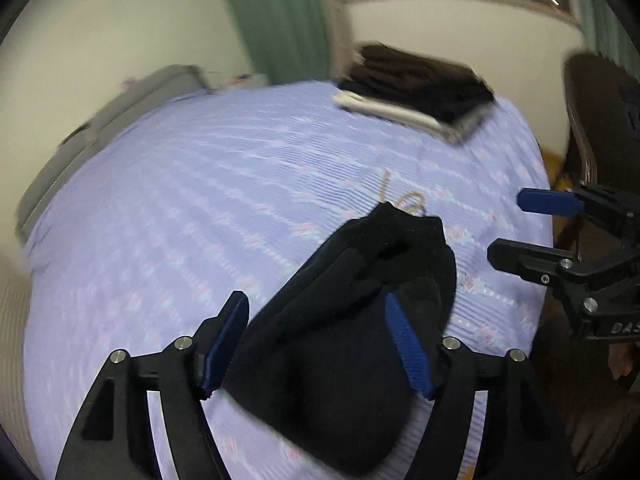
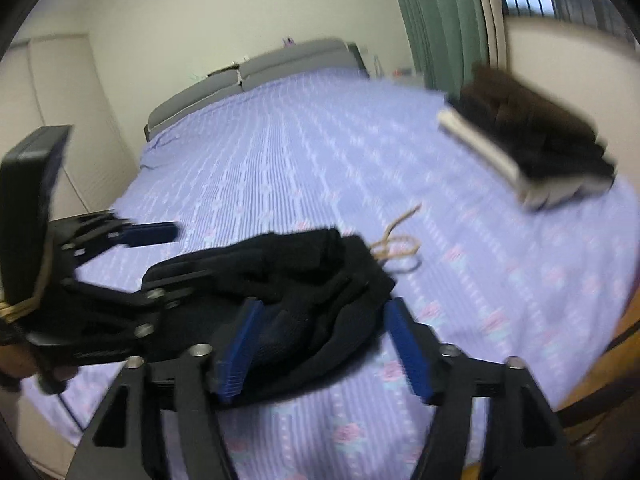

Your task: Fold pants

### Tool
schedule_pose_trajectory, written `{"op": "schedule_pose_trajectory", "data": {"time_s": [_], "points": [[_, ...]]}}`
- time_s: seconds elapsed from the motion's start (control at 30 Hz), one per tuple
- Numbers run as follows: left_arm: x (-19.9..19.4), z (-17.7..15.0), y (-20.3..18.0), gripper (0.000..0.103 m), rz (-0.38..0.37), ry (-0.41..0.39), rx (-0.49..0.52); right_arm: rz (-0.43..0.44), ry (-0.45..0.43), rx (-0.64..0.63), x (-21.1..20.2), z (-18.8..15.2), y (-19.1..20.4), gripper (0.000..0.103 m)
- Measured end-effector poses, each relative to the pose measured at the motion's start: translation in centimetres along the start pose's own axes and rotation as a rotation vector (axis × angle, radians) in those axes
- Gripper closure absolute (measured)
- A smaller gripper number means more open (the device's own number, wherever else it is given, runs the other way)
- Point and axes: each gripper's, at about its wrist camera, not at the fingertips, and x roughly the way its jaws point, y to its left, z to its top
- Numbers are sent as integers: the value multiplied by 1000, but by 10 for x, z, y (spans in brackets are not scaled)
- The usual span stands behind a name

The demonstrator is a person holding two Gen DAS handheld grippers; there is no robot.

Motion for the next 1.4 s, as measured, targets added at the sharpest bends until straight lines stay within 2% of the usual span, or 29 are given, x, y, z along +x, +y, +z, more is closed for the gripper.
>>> {"op": "schedule_pose_trajectory", "data": {"time_s": [0.03,0.17,0.27,0.43,0.63,0.8,0.9,1.0,1.2,1.3,1.4], "points": [[-14,-9,3,22,50,-7,-57,-3,-14,-16,-7,2,4,24],[-49,-40,16,16,182,-19,-259,-4,-41,-48,-29,6,10,21],[-65,-67,27,9,241,-28,-432,9,-47,-37,-45,-1,10,19],[-70,-108,31,8,321,3,-693,-7,-46,5,-50,-8,2,16],[-70,-122,-2,8,355,4,-753,-38,-73,-36,-65,-17,4,16],[-59,-122,-10,6,409,-14,-792,10,-66,-22,-60,-21,-2,15],[-44,-126,-8,6,438,-14,-861,42,-54,46,-41,-24,-15,13],[-27,-130,-6,6,416,3,-938,83,-26,140,-17,-28,-30,13],[2,-130,-5,6,371,36,-1011,220,59,426,38,-43,-70,13],[11,-131,1,6,364,30,-1060,278,86,529,62,-51,-84,13],[17,-128,5,6,368,15,-1079,310,107,577,79,-54,-89,13]]}}
